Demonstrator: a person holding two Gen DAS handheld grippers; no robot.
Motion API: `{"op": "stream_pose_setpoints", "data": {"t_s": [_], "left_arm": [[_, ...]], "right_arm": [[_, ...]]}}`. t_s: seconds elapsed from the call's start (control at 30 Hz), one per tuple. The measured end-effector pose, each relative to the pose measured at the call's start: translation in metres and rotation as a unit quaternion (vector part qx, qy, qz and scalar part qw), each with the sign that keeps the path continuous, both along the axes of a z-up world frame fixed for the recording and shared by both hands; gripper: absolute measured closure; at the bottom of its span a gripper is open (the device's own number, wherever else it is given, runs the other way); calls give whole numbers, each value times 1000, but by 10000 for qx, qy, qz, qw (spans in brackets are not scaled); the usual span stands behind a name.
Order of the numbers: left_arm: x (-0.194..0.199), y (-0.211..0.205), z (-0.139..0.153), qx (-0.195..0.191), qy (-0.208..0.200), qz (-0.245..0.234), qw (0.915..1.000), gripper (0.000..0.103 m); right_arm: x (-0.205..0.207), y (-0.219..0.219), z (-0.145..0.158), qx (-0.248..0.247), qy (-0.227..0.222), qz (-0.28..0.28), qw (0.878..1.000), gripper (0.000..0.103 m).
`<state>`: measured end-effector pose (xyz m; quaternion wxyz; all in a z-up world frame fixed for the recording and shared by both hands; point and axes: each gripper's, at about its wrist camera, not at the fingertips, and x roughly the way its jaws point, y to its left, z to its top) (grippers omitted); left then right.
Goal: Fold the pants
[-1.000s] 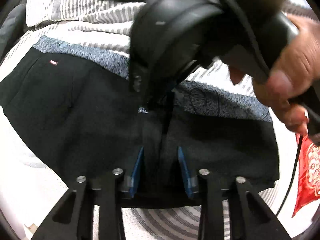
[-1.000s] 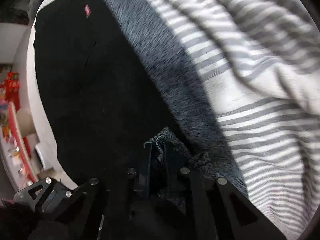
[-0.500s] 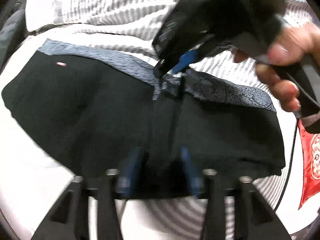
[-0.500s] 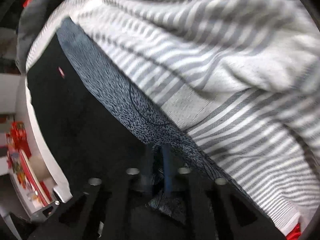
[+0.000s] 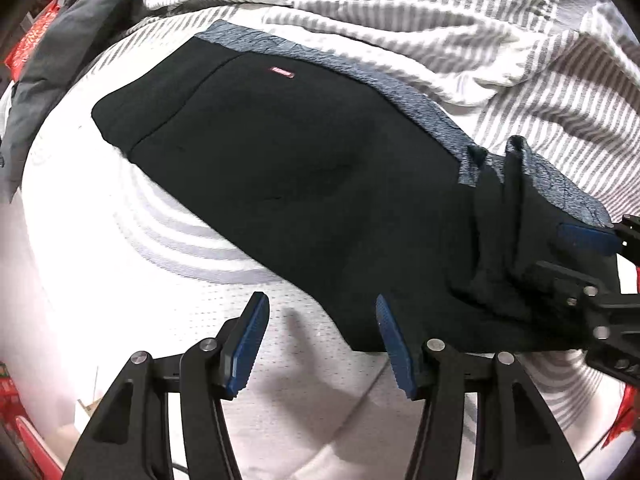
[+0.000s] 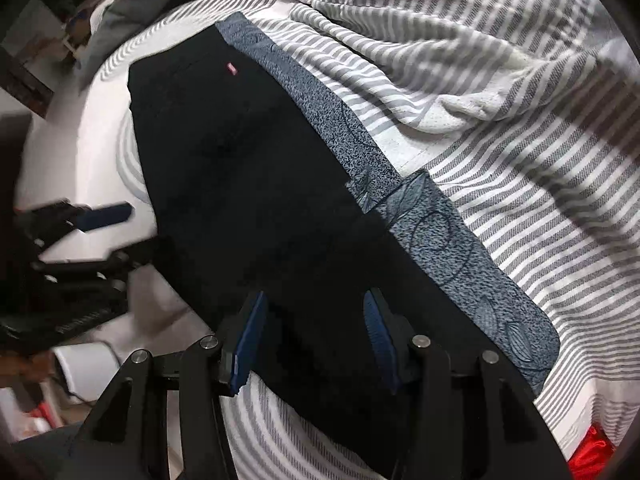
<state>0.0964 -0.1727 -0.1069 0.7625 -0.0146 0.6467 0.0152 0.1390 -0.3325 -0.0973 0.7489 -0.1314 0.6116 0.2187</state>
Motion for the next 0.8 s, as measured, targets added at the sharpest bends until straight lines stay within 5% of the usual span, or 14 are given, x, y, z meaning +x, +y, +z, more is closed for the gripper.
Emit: {"op": "stream_pose_setpoints", "data": {"t_s": [0.13, 0.3, 0.43, 0.53, 0.57, 0.8], "left_arm": [[-1, -1, 0, 4, 17, 5, 10000, 46], [-7, -6, 6, -40, 5, 13, 10000, 46], [0, -8, -1, -50, 68, -10, 10000, 46], [1, -10, -2, -45, 80, -12, 10000, 46], [1, -10, -1, -38, 70, -20, 10000, 46], [1, -5, 1, 87, 88, -34, 9999, 46]], "right_arm": [[2, 22, -21, -284, -206, 153, 9993, 49], [-14, 27, -8, -359, -557, 436, 9968, 49], [-14, 28, -28, -508, -344, 446, 9971, 49], [-10, 27, -34, -342, -182, 290, 9988, 67], [-10, 28, -30, -272, -194, 259, 9991, 90], [-28, 29, -16, 135, 102, 371, 9992, 92]]}}
